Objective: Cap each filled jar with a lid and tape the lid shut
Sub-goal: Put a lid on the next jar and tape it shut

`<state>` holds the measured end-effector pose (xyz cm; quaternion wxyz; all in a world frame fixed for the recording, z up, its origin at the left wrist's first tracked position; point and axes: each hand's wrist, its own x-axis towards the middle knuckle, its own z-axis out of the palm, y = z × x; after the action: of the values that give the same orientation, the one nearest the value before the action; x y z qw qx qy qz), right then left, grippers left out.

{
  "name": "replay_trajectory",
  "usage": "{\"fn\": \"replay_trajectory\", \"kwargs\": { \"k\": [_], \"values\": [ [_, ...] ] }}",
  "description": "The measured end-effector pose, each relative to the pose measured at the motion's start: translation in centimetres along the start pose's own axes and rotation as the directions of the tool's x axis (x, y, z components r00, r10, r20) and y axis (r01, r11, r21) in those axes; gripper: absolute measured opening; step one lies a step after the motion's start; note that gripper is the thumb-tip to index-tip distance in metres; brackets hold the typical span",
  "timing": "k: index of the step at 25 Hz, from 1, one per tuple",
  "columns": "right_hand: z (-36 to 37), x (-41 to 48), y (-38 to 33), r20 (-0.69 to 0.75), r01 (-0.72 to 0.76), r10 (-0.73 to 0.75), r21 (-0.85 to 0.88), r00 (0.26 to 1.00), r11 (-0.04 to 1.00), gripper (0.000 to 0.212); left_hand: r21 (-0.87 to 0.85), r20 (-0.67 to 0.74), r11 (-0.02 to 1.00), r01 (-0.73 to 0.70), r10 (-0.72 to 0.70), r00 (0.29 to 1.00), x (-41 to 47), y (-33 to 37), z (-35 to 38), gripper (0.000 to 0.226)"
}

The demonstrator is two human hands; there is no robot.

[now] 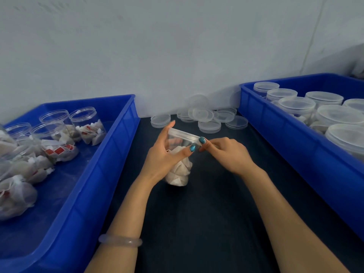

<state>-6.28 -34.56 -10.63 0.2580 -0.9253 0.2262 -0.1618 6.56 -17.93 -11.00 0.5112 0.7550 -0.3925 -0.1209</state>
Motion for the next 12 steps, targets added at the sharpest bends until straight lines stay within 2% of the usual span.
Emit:
{"fn": "replay_trajectory", "kwargs": {
  "k": [4,7,12],
  "values": [
    [-0.19,0.0,-0.01,-0.036,0.013,-0.013,-0.014,0.999,1.0,0.063,-0.051,-0.055,0.996,0.077,-0.08,0.995,0.06,-0.15,-0.22,0.099],
    [-0.66,-0.06,0.2,-0.047,0.005,-0.002,0.063,0.999,0.998,0.07,-0.114,-0.071,0.98,0.162,-0.171,0.983,0.03,0.02,-0.61,0.094],
    [-0.99,0.01,0.89,-0.1,0.002,0.005,0.063,0.995,0.998,0.072,-0.21,0.011,0.959,0.19,-0.192,0.981,-0.22,0.2,-0.54,0.066]
  ]
}}
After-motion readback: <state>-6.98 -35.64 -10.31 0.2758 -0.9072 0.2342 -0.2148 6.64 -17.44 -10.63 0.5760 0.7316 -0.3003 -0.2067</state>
